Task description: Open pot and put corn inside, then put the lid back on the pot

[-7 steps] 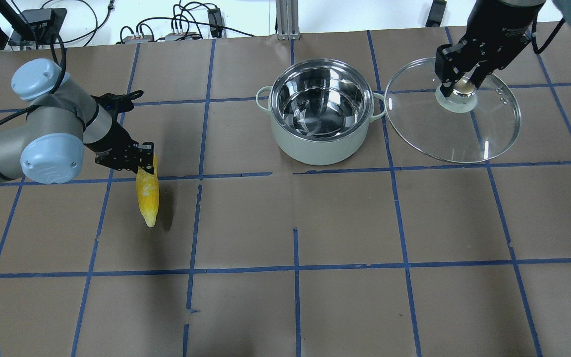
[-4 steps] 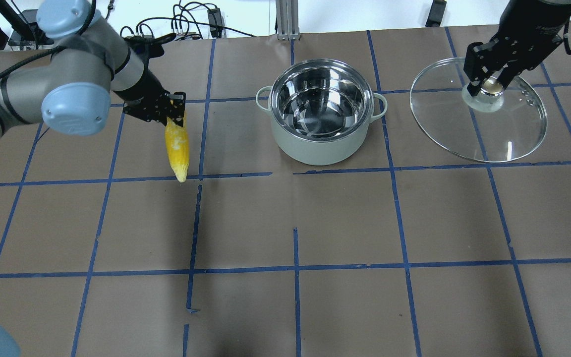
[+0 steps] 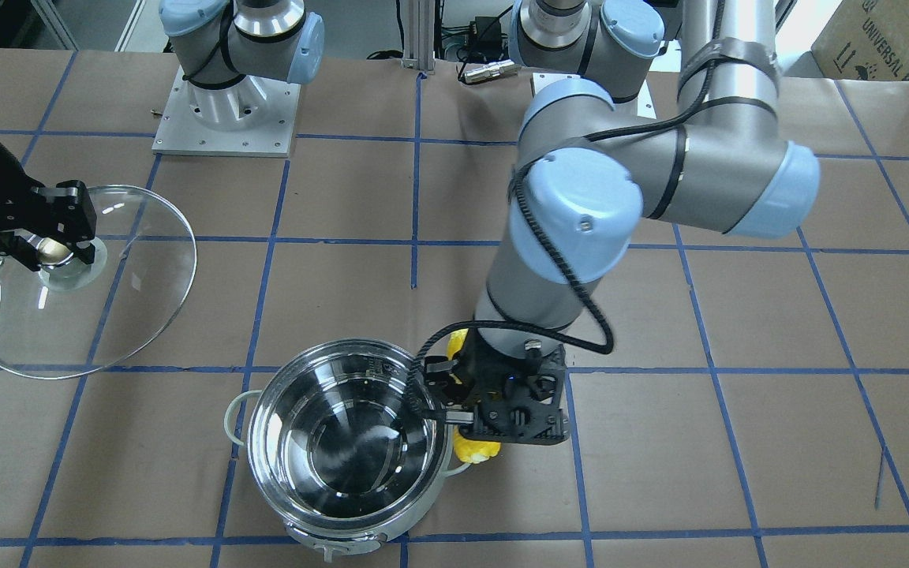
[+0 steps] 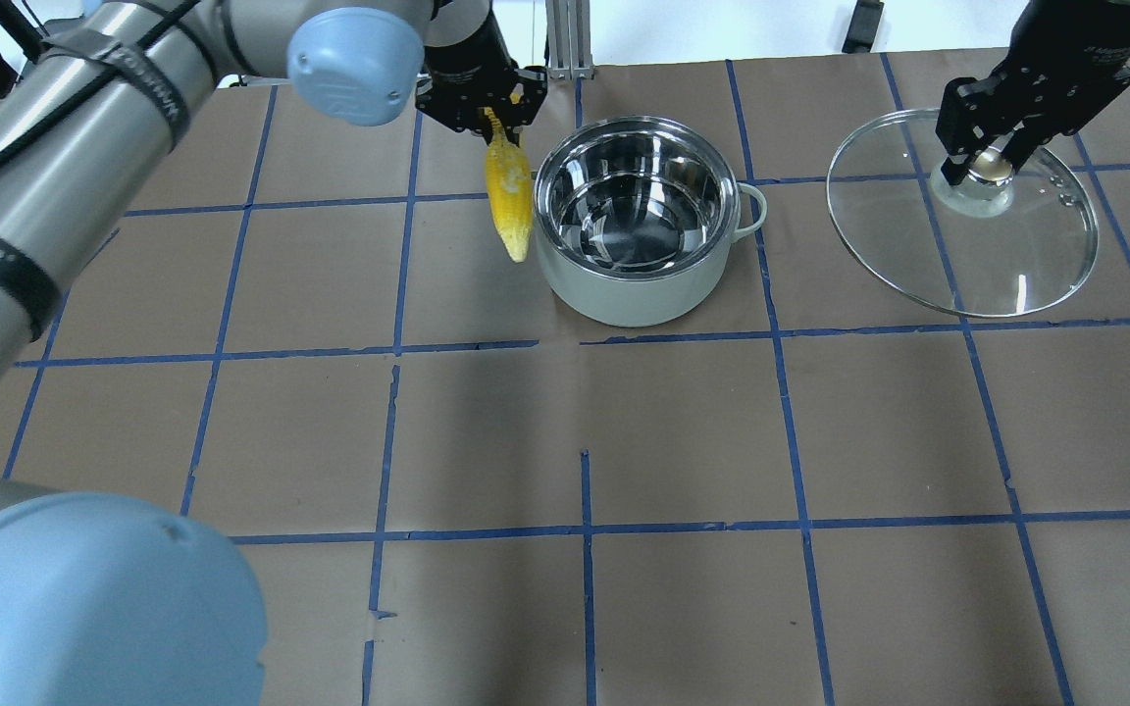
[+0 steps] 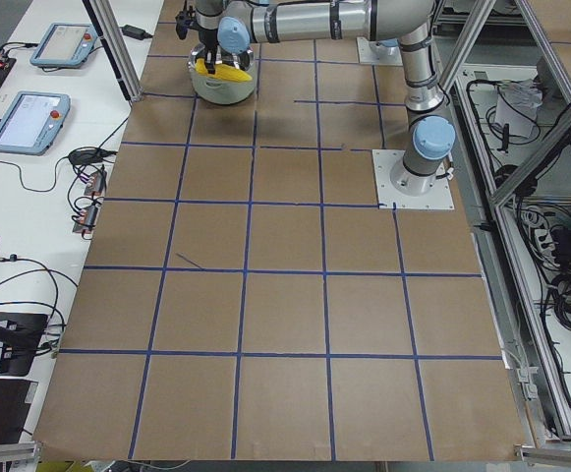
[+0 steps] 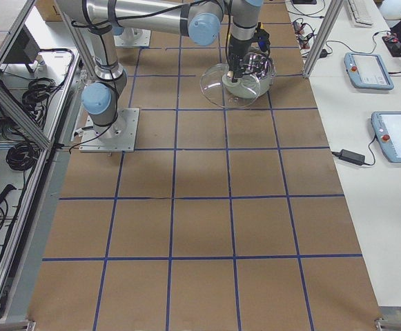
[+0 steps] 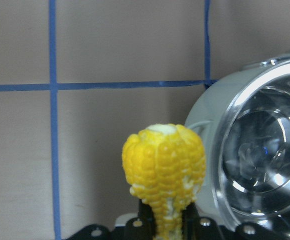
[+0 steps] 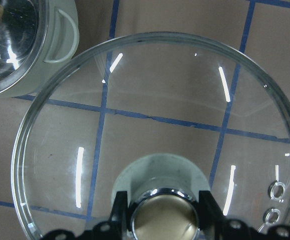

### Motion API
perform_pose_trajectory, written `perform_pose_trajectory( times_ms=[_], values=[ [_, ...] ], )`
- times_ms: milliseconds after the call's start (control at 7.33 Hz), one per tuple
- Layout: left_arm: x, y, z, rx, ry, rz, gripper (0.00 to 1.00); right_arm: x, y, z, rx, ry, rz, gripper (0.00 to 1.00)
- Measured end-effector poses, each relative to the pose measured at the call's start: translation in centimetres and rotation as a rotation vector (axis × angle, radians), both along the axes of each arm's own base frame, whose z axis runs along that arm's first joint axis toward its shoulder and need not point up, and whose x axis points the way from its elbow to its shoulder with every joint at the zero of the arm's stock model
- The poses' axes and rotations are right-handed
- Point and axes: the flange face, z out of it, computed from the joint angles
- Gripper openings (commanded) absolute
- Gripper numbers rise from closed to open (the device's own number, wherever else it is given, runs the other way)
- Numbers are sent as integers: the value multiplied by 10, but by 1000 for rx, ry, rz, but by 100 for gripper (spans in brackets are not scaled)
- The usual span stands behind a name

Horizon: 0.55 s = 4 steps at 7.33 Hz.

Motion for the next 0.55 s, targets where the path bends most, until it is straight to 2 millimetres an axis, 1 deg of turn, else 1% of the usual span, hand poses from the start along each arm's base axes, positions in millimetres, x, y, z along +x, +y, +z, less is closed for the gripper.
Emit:
perform_pose_trajectory(
  times_ms=[136,273,409,545],
  values=[
    [-33,-5,-16,12,-4,6,24,0,0,0,0,-1,0,34],
    [-59,-10,-28,13,-3,16,32,0,-1,-2,2,-1,0,35],
    [-74,-17,-36,7,0,21,70,-1,-3,-3,5,-2,-1,35],
    [-83,-23,-45,7,1,20,100,-1,-3,-4,6,-2,-1,35]
  ],
)
